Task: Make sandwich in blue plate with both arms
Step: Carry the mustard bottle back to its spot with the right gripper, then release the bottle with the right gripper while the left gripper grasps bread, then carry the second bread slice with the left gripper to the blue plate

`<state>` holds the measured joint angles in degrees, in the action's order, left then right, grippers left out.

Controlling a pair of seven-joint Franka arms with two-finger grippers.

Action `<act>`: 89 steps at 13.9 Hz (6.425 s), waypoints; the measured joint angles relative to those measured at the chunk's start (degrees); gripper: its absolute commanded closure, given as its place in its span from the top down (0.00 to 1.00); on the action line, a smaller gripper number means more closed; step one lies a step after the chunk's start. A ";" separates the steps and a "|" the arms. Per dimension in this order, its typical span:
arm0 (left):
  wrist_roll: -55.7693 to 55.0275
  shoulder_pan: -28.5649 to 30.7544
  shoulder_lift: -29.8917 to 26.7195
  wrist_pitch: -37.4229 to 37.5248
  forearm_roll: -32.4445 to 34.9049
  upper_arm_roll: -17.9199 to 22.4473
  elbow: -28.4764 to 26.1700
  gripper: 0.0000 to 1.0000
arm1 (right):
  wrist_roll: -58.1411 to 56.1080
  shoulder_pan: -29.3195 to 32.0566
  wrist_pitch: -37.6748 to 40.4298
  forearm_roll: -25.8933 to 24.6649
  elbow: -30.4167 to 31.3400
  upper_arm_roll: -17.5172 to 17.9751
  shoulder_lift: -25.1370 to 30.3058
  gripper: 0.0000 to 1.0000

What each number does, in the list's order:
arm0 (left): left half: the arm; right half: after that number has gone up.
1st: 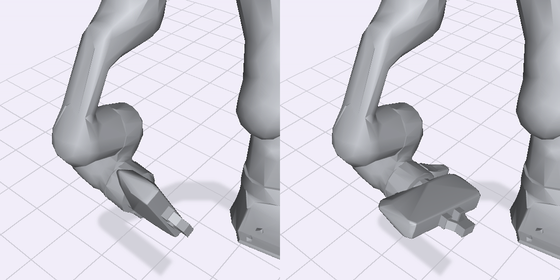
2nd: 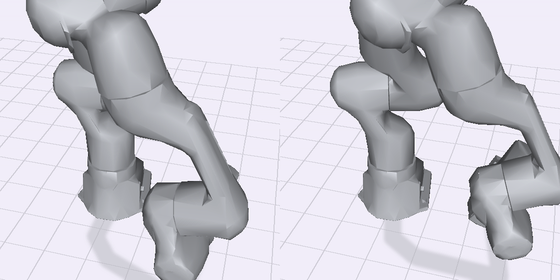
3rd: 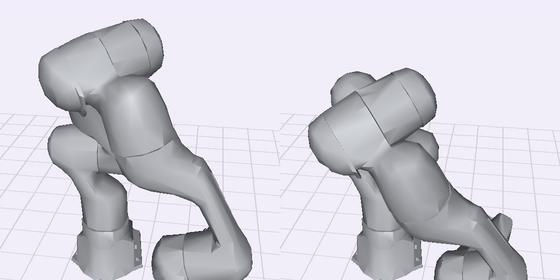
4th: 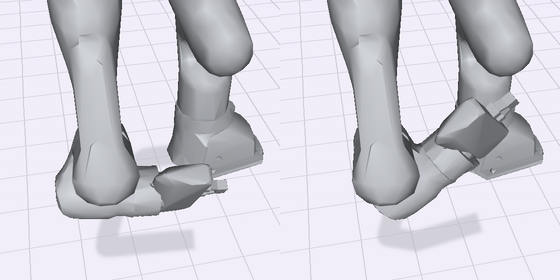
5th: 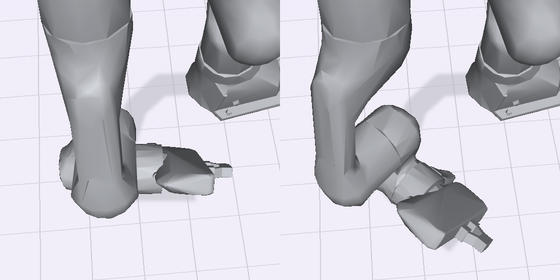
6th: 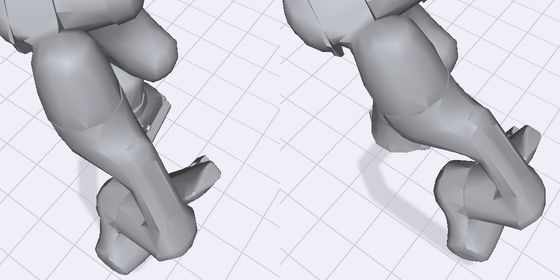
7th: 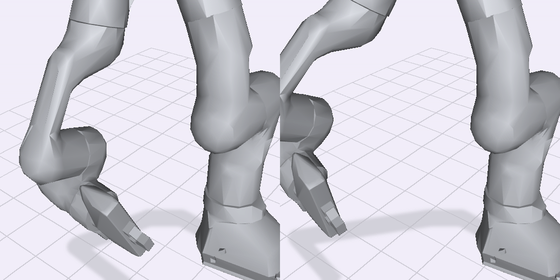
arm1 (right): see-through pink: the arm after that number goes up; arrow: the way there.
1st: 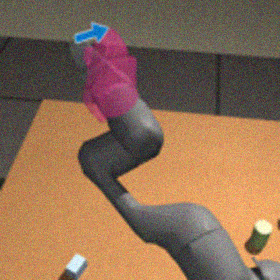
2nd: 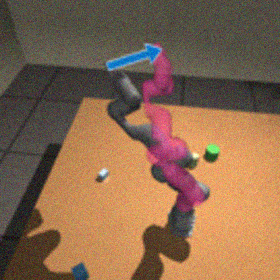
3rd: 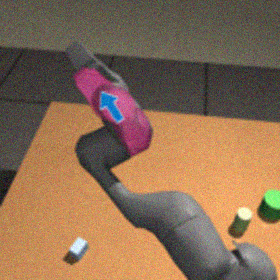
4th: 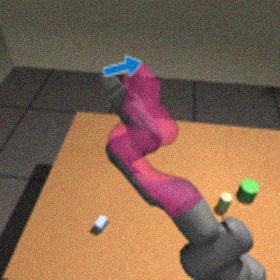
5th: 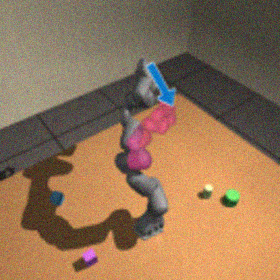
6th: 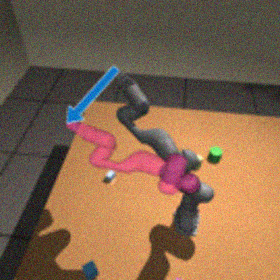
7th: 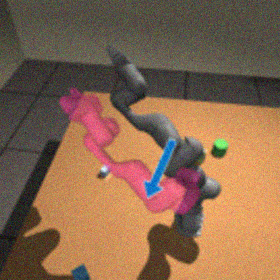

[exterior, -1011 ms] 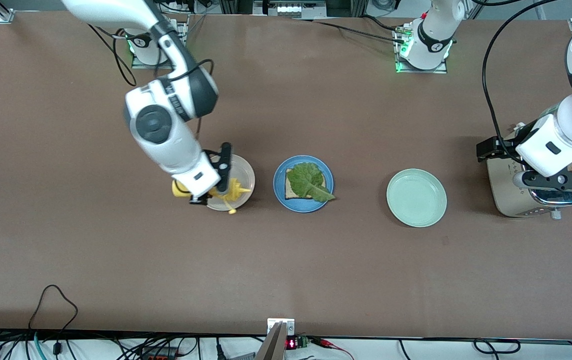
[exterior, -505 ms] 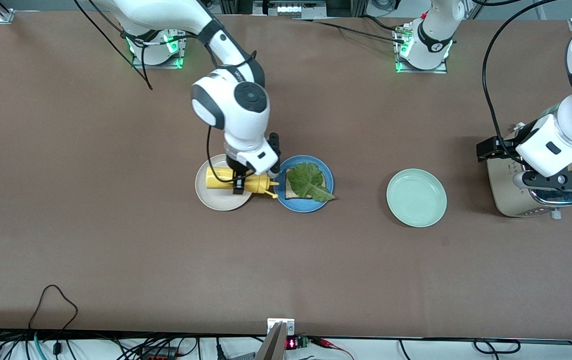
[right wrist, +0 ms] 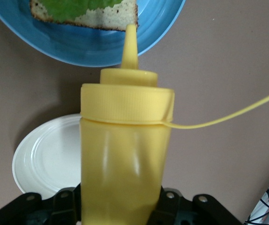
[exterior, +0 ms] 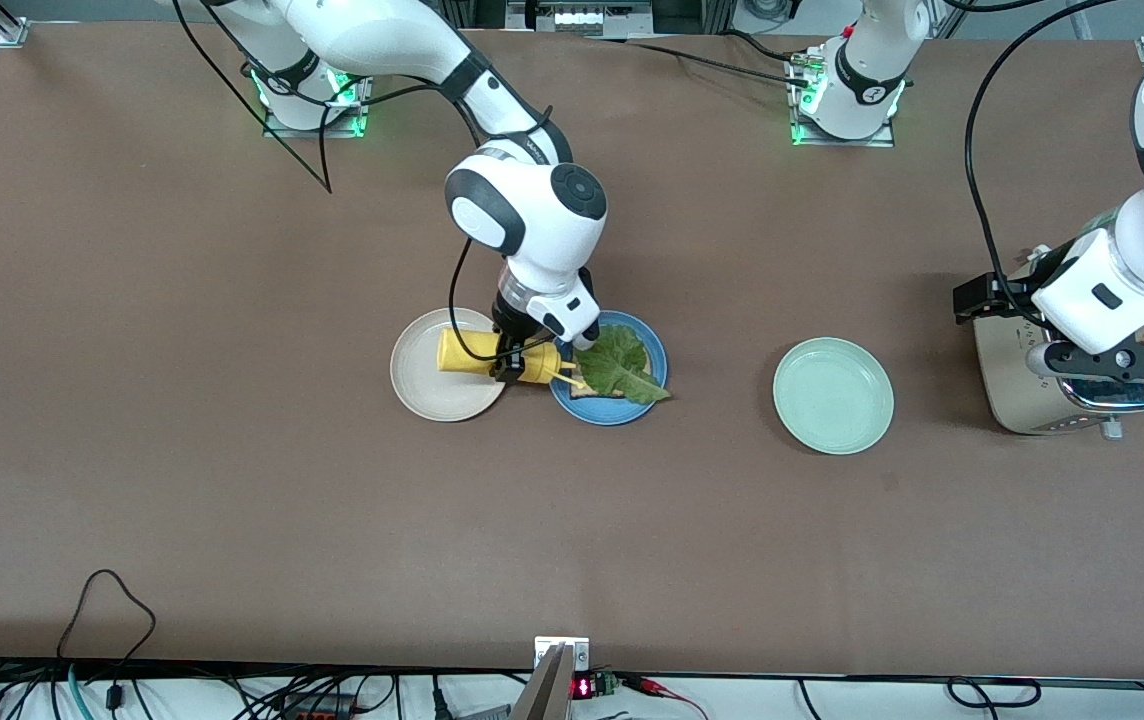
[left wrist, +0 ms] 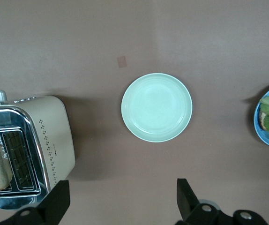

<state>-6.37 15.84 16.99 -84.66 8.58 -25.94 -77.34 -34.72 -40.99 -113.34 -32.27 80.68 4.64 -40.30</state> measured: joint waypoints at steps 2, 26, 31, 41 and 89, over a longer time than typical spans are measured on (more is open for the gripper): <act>0.00 0.84 0.05 0.26 -0.79 0.01 0.00 1.00 | 0.10 -0.04 0.28 -0.13 -0.58 -0.17 -0.18 0.33; -0.04 3.73 2.39 1.36 -2.23 0.42 -0.09 1.00 | -75.06 56.89 26.87 83.47 8.72 -1.67 7.31 0.37; 0.00 8.35 4.13 2.27 -1.44 1.03 -0.12 1.00 | -91.39 64.50 31.86 89.63 8.66 -1.62 -3.25 0.36; 21.89 22.96 8.44 -9.83 13.22 1.65 -7.95 0.92 | -109.11 67.00 31.98 91.78 8.33 -1.49 -12.47 0.41; 1.58 -1.16 26.00 -27.29 -32.67 -18.82 -6.49 0.02 | 36.53 38.86 23.06 30.26 3.00 -2.18 34.60 1.00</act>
<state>-4.79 14.68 42.99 -111.94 -24.10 -44.76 -83.84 1.81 -2.13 -90.28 -2.02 83.68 2.46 -5.69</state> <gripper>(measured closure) 0.907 0.000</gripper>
